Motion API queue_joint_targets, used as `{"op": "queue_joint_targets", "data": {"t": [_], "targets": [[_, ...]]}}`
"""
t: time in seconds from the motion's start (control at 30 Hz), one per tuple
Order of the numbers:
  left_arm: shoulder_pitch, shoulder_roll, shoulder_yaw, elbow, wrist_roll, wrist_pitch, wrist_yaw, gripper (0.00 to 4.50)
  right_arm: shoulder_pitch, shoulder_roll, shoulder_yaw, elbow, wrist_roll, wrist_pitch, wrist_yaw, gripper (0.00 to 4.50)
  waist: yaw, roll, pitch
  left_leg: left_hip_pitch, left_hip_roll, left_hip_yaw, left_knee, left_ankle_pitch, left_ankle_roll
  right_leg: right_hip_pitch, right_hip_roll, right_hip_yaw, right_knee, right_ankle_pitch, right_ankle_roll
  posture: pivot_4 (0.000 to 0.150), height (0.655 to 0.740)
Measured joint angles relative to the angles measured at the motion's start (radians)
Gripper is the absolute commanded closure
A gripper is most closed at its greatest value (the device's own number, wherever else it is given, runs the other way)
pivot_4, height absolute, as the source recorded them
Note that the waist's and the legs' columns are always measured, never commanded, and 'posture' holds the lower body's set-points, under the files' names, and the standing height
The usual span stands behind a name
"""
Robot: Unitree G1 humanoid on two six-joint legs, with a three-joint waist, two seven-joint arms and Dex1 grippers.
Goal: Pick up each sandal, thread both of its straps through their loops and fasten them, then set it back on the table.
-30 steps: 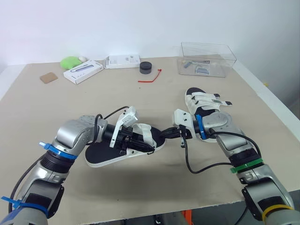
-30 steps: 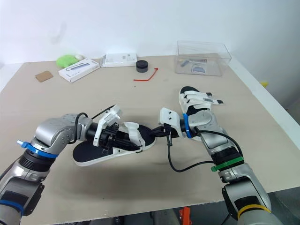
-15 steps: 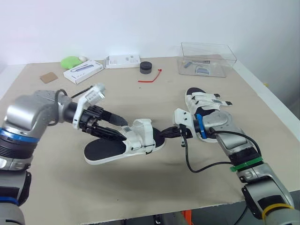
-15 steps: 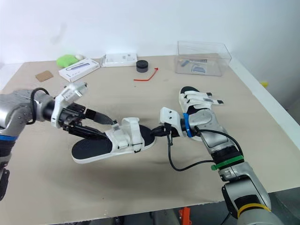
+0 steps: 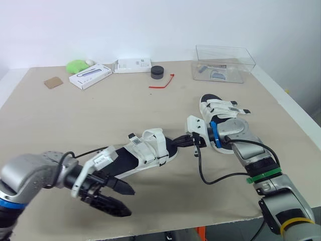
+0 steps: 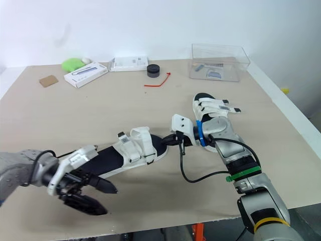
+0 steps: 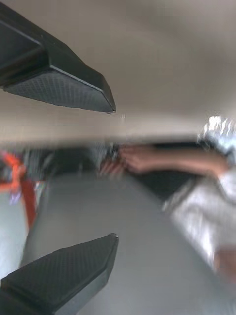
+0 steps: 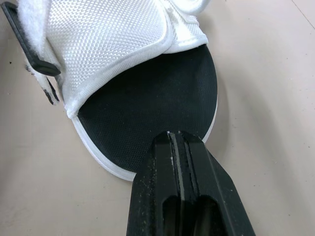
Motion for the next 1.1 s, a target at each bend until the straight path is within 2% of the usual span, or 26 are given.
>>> {"op": "queue_joint_targets", "data": {"t": [0.1,0.3,0.73,1.1], "targets": [[-0.025,-0.073,-0.014,0.069,0.068,-0.066,0.075,0.44,0.005,-0.001,0.000,-0.011,0.002,0.008,0.005,4.50,0.000,0.000,0.000,0.000,0.000,0.001,0.000,0.000,0.000,0.000,0.000,0.000,0.000,0.002,0.002,0.150,0.7400],[-0.055,-0.120,-0.035,0.107,0.112,-0.115,0.099,0.44,0.033,-0.005,-0.003,-0.076,0.011,0.050,0.001,4.50,0.000,0.000,0.000,0.000,0.000,0.001,0.000,0.000,0.000,0.000,0.000,0.000,0.000,0.002,0.002,0.150,0.7400],[-0.120,-0.183,-0.108,0.214,0.207,-0.233,0.062,0.44,0.076,-0.008,-0.003,-0.185,0.032,0.134,-0.020,4.50,0.002,0.000,0.000,0.001,-0.002,0.002,0.002,0.001,-0.002,0.002,-0.003,0.001,-0.001,0.004,0.006,0.150,0.7400],[-0.225,-0.169,-0.140,0.329,0.297,-0.330,-0.040,0.44,0.077,-0.008,-0.002,-0.181,0.032,0.132,-0.033,4.50,0.001,0.000,0.000,0.000,-0.002,0.002,0.001,0.001,-0.002,0.002,-0.001,0.000,-0.001,0.004,0.006,0.150,0.7400]]}}
